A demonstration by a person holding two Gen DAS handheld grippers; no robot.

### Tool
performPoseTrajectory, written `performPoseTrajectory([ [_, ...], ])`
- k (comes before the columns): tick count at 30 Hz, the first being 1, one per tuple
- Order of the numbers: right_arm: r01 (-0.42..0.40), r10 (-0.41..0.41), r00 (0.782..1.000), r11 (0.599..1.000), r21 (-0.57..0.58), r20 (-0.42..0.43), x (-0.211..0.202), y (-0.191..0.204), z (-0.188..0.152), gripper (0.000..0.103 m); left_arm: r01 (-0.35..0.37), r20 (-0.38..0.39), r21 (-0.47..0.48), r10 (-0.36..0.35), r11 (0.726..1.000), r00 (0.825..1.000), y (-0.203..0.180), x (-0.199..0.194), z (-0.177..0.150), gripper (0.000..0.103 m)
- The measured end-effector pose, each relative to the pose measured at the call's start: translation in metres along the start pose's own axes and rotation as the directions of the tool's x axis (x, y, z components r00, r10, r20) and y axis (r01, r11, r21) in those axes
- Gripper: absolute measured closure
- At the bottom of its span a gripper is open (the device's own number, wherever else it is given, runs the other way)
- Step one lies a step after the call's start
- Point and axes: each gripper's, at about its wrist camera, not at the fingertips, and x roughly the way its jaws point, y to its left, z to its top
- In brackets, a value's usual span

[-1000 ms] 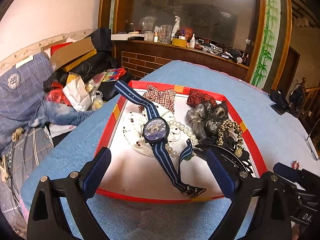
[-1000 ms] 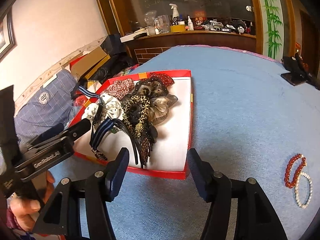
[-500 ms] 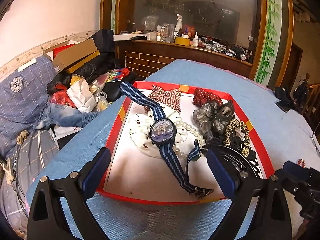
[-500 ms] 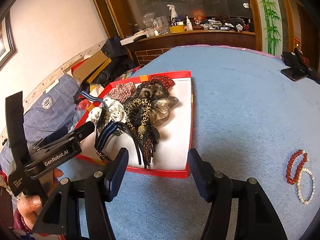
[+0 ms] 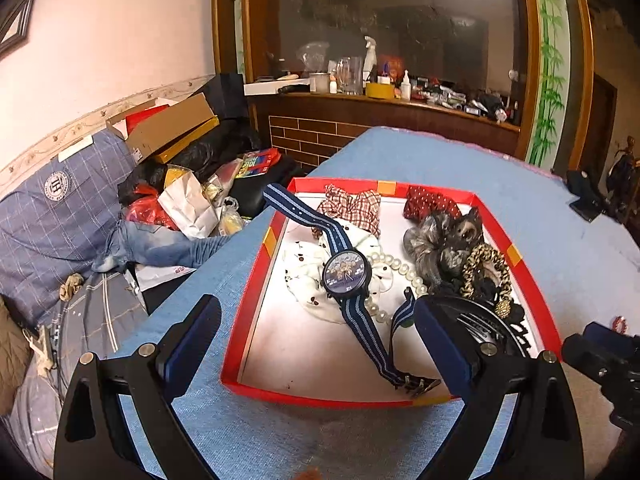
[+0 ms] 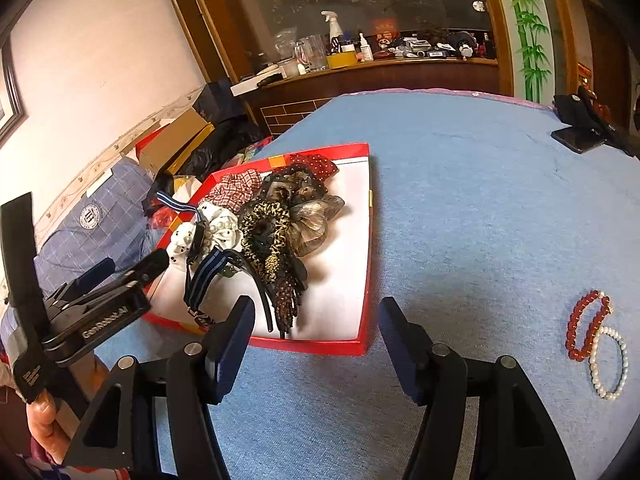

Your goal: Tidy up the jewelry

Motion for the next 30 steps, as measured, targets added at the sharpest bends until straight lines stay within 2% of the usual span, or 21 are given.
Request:
performPoseTrajectory([
  [6,0.01,-0.01,1.0,1.0,-0.003,0.008,-0.002,0.0,0.0,0.032,0.006,0.002,0.004,-0.006,1.0,1.0,0.003,-0.006,-0.003,0.006],
  [12,0.038,-0.038,0.999,0.999,-0.001,0.038,-0.008,0.0,0.001,0.026,-0.011,0.013,0.064,0.011,0.998,1.0,-0.003,-0.014,-0.01,0.006],
  [16,0.06,-0.059,0.997,0.998,-0.017,0.041,-0.007,0.002,0.001,0.023,-0.036,-0.011,0.087,0.037,0.996,0.999,-0.007,-0.014,-0.017,0.006],
  [21,0.107,-0.105,0.993,0.994,-0.035,0.05,-0.008,0.005,0.001,0.023,-0.051,-0.024,0.074,0.053,0.996,0.998,-0.005,-0.011,-0.021,0.006],
  [30,0.118,-0.115,0.992,0.992,-0.039,0.06,-0.01,0.005,0.0,0.022,-0.095,-0.046,0.08,0.098,0.992,0.994,-0.005,-0.008,-0.022,0.006],
])
